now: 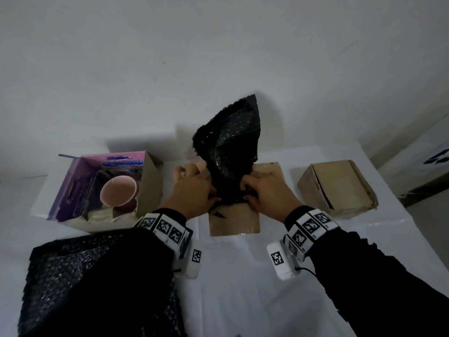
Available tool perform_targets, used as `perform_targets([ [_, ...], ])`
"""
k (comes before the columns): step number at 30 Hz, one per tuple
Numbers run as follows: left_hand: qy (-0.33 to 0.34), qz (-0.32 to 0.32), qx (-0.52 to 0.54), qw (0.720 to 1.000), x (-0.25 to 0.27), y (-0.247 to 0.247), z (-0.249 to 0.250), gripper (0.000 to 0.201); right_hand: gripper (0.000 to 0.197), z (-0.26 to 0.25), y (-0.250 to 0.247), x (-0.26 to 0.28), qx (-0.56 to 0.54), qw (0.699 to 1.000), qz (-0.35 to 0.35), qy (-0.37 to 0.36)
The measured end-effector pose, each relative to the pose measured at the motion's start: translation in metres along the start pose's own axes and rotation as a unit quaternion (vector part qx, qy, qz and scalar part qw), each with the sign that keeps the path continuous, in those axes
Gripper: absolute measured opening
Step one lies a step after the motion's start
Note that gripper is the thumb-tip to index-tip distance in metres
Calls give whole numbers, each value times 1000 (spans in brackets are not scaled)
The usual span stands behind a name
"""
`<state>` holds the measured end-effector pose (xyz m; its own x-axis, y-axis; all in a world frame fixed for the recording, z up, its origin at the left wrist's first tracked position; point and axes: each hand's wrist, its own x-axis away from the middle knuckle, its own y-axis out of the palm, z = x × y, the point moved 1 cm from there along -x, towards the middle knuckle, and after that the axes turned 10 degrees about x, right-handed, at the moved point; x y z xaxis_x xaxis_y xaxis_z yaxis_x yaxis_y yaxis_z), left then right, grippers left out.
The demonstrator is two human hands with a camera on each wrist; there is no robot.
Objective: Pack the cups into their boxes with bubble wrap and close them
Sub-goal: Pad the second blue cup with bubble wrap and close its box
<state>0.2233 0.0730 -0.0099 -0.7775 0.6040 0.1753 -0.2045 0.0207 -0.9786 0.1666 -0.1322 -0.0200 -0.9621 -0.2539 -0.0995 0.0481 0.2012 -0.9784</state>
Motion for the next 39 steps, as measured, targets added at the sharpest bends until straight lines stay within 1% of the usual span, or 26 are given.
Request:
perform_targets([
  [3,-16,59,-7,998,-8,-5,7,17,12,-6,4,-1,54,998,-14,-17],
  [5,-31,73,-6,997,-11,-6,14,8,9,-10,5,-3,82,996,-14,-31],
  [6,-30,78,-2,997,-11,-5,16,7,15,-10,6,-2,85,996,-12,-34],
  [7,-21,86,7,996,-11,-3,17,9,26,-11,9,-1,83,996,-17,-36],
  [9,12,116,24,993,-7,2,13,27,44,-14,10,2,83,995,-49,-33],
  [11,40,149,55,986,2,8,8,43,56,-20,11,6,89,991,-94,-25],
  [12,53,142,67,986,8,10,6,48,62,-22,9,6,100,988,-115,-24],
  [13,65,119,64,989,14,10,4,53,68,-24,6,5,122,982,-143,-28],
  [14,73,84,48,993,18,12,3,57,70,-25,4,5,149,972,-176,-35],
  [16,80,7,-13,997,22,10,2,59,57,-24,1,1,179,958,-217,-48],
  [17,80,-14,-33,996,22,9,2,55,48,-25,0,-1,181,956,-228,-48],
  [19,68,-29,-37,997,19,6,5,42,33,-26,-2,-5,171,955,-240,-31],
  [20,63,-38,-33,997,19,3,10,37,29,-27,-5,-6,165,955,-246,-23],
  [24,68,-55,-38,995,28,2,27,25,26,-31,-12,-3,144,950,-275,-21],
  [27,67,-66,-29,995,44,9,33,25,27,-36,-8,10,130,948,-288,-34],
  [29,60,-59,0,996,50,11,32,25,23,-37,-7,19,122,953,-276,-36],
  [30,60,-49,13,997,51,10,30,28,21,-36,-10,21,94,958,-270,-28],
  [32,74,-22,29,997,51,9,28,49,18,-32,-21,24,3,969,-246,3],
  [33,86,0,30,996,50,9,27,58,16,-29,-28,23,-38,976,-213,20],
  [34,97,29,25,995,48,9,27,60,13,-25,-35,22,-68,984,-160,36],
  [36,107,89,14,990,46,14,27,49,14,-19,-44,19,-70,994,-58,66],
  [37,106,113,12,988,44,15,27,46,16,-19,-46,17,-57,995,-26,76],
  [38,93,121,18,988,42,15,28,45,17,-19,-44,13,-45,995,-13,84],
  [39,81,132,27,988,38,15,28,44,17,-22,-43,9,-34,995,-18,91],
])
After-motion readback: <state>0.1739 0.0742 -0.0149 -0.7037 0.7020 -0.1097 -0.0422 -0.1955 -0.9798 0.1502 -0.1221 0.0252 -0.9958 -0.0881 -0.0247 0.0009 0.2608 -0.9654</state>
